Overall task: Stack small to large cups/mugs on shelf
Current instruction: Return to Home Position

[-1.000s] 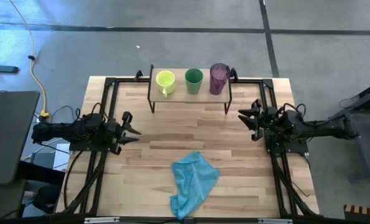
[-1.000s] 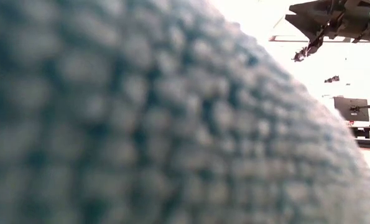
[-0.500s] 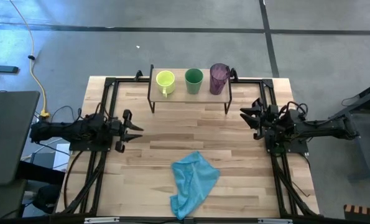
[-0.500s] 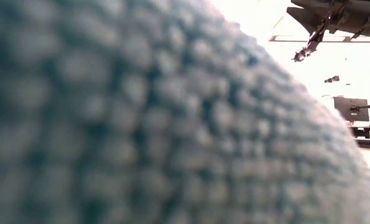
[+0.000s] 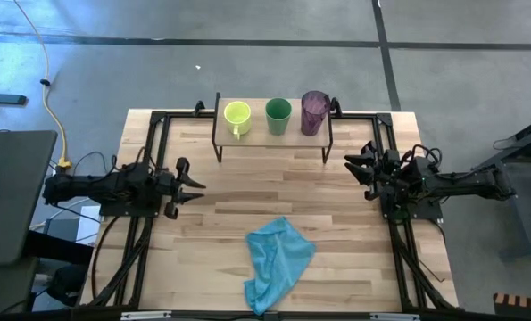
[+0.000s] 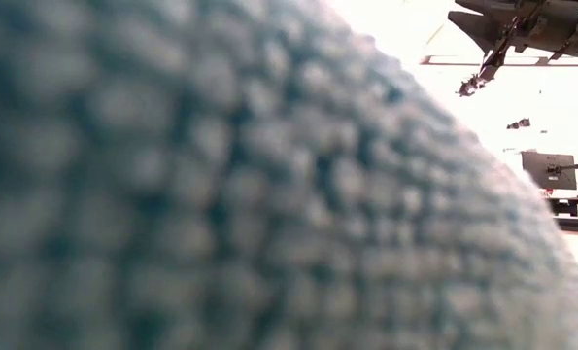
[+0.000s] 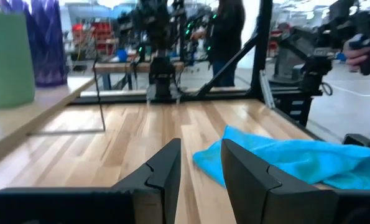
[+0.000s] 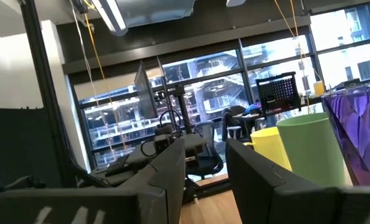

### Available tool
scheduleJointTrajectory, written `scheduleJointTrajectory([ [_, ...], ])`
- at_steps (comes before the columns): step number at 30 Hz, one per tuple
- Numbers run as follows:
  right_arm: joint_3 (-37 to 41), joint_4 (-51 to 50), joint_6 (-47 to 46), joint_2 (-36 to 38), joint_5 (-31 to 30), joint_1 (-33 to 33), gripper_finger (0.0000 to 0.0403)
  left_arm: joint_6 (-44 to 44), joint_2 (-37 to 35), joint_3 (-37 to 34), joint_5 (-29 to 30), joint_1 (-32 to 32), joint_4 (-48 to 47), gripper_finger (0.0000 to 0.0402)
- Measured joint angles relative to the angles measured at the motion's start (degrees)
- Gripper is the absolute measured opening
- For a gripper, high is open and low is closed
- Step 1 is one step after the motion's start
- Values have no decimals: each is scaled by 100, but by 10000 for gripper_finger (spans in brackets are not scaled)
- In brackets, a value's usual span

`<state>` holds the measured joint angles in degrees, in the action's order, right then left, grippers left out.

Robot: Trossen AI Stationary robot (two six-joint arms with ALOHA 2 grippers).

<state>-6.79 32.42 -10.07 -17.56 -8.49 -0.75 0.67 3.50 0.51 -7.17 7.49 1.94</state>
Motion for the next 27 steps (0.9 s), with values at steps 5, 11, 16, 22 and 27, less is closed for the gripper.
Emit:
scheduleJointTrajectory([
  [5, 0, 0, -2, 0, 0, 0, 108, 115, -317, 0, 32, 0, -6, 104],
  [11, 0, 0, -26, 0, 107, 0, 108, 163, -316, 4, 119, 0, -24, 104],
  [16, 0, 0, 75, 0, 111, 0, 108, 192, -316, 4, 134, 0, -27, 104],
  [22, 0, 0, 111, 0, 114, 0, 108, 189, -316, 4, 187, 0, -18, 104],
  [27, 0, 0, 111, 0, 119, 0, 108, 153, -316, 4, 188, 0, -32, 104],
])
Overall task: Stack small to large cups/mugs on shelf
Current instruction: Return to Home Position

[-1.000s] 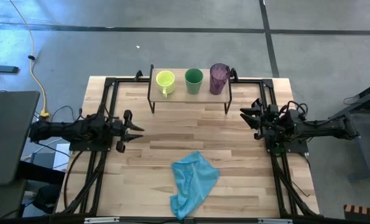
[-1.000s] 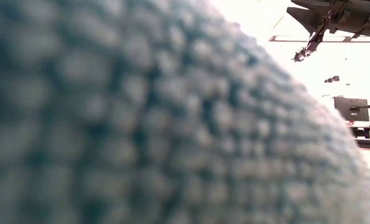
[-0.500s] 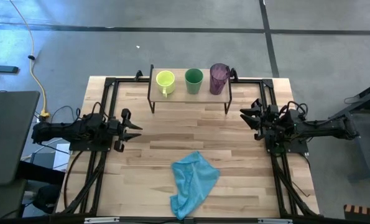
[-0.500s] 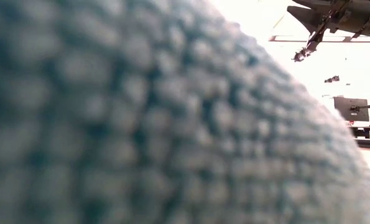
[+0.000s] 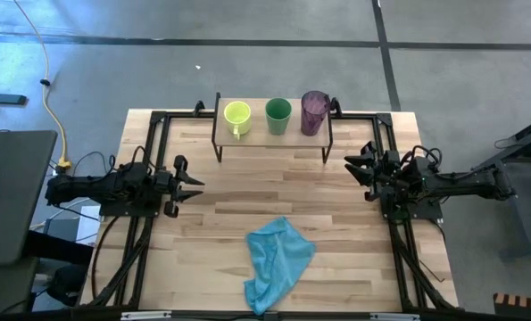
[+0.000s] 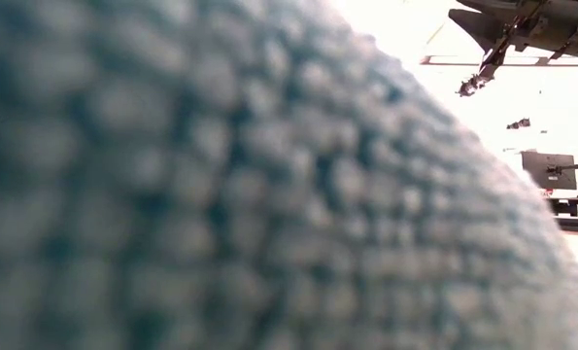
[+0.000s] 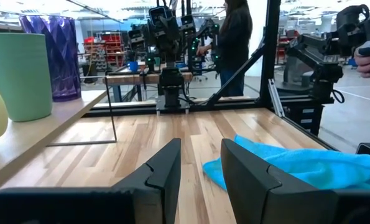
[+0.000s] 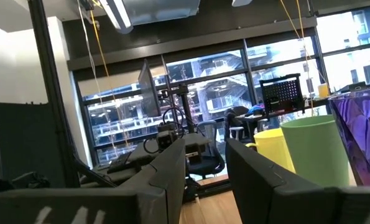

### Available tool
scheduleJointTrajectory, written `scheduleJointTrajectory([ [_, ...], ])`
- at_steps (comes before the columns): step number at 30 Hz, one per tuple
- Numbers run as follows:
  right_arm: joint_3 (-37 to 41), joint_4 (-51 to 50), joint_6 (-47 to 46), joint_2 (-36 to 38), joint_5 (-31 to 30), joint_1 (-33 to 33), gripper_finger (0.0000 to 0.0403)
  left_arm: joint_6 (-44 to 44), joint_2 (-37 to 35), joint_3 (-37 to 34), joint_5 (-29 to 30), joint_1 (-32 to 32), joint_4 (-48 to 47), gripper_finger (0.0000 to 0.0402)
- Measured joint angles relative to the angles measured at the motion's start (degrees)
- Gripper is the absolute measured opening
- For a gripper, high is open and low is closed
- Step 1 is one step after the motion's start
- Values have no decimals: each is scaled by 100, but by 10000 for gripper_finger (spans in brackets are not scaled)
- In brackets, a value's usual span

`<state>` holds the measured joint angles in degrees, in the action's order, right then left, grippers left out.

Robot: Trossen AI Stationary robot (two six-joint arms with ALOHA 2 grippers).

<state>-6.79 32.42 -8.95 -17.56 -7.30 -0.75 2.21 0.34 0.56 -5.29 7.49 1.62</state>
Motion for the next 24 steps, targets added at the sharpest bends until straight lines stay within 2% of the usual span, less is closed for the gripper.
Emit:
scheduleJointTrajectory([
  [10, -2, -1, 76, 0, 1, 0, 108, 3, 0, 0, -1, 0, -8, 104],
  [15, -2, -84, 519, 2, 1, 0, 108, 6, 0, 0, -1, 0, -8, 104],
  [20, -4, -594, 913, 2, 4, 1, 108, 6, 0, 0, -1, 0, -8, 104],
  [24, -2, -736, 1114, -11, 210, 4, 108, 6, 2, 0, -1, 0, -8, 104],
])
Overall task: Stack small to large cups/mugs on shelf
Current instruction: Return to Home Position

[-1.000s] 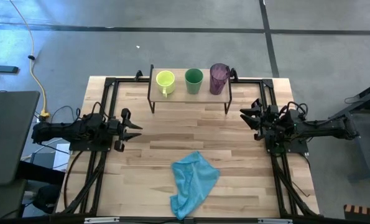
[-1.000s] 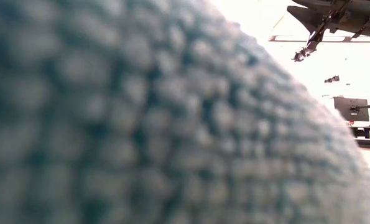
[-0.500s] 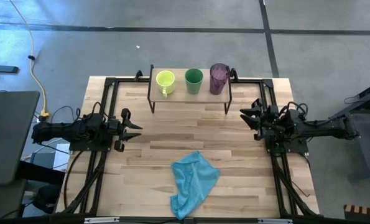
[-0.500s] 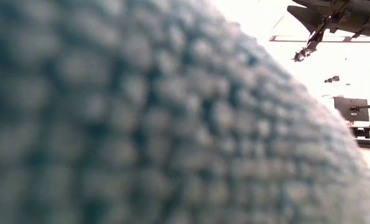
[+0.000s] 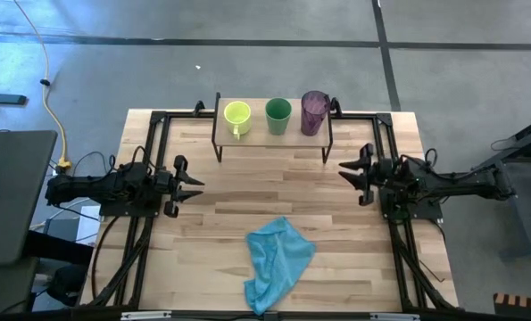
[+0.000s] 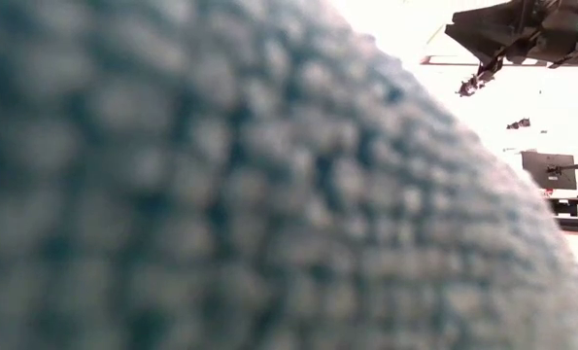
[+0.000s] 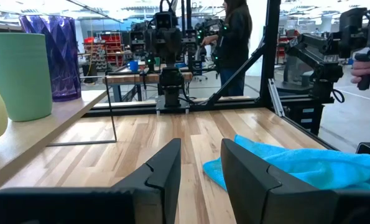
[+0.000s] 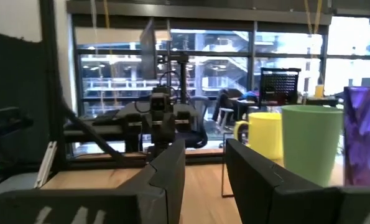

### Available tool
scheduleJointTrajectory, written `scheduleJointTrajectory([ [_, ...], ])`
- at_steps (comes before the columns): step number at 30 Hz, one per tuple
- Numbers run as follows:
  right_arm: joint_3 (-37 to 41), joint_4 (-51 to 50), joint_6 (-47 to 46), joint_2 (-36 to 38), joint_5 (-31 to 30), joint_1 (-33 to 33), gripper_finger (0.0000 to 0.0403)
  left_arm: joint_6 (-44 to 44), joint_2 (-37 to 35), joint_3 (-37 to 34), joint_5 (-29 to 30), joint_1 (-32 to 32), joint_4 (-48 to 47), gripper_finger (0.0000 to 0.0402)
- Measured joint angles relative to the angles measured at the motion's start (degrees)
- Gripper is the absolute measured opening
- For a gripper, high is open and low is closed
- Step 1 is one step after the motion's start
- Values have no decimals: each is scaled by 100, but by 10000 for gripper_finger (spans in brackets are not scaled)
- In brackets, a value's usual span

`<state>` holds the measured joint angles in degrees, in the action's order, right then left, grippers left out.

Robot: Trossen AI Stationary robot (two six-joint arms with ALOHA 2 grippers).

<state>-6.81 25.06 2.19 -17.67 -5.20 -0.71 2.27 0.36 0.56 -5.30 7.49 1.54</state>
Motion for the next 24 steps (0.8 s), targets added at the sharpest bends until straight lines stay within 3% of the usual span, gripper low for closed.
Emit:
scheduleJointTrajectory([
  [5, 4, -187, 29, 0, 111, 0, 108, 2, -2, 0, 0, 0, 0, 104],
  [10, 11, -397, -491, -119, -204, -1, 108, 0, -2, 0, 0, 0, 0, 104],
  [14, 13, -561, -192, -221, 393, 2, 108, 2, 0, 0, 0, 0, 0, 104],
  [24, 14, -955, -216, 126, 430, -81, 108, 2, 0, 0, 2, 0, 0, 104],
])
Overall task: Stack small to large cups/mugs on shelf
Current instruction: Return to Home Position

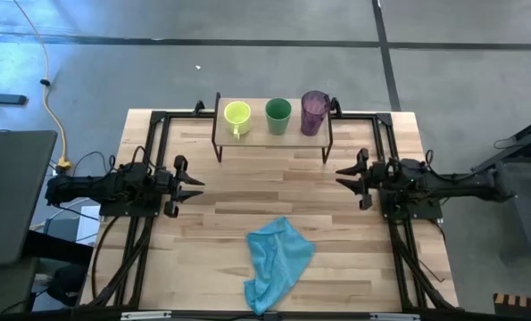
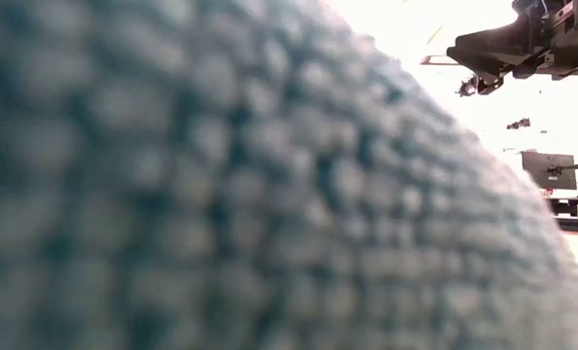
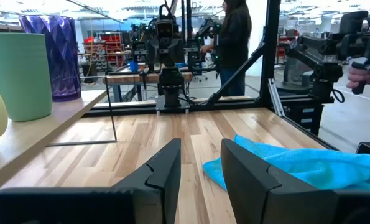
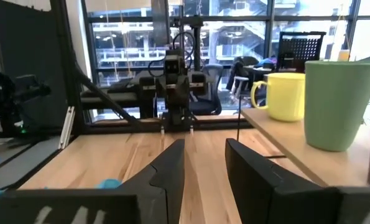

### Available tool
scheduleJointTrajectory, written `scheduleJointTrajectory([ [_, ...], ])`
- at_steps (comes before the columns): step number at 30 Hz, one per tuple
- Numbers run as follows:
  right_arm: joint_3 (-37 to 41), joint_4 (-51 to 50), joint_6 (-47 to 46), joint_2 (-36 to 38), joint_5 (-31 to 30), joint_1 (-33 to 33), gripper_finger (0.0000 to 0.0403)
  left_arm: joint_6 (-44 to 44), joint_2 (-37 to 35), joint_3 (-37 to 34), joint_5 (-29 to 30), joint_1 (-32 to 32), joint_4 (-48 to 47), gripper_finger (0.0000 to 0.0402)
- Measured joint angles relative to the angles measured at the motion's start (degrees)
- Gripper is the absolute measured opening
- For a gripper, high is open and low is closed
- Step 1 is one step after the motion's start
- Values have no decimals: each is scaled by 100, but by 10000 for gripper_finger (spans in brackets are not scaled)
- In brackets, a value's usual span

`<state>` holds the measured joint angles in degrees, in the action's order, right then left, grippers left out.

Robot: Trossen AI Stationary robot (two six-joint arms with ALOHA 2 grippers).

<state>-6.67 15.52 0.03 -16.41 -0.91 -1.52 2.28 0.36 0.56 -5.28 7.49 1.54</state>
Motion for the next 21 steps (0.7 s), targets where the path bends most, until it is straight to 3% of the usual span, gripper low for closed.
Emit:
scheduleJointTrajectory([
  [13, 4, -1204, 42, 1601, 2, -11, 108, -2, 0, 0, -2, 0, 0, 104],
  [21, 10, -1408, 24, 1635, 25, -6, 108, 0, 0, 0, -1, 0, 2, 104],
])
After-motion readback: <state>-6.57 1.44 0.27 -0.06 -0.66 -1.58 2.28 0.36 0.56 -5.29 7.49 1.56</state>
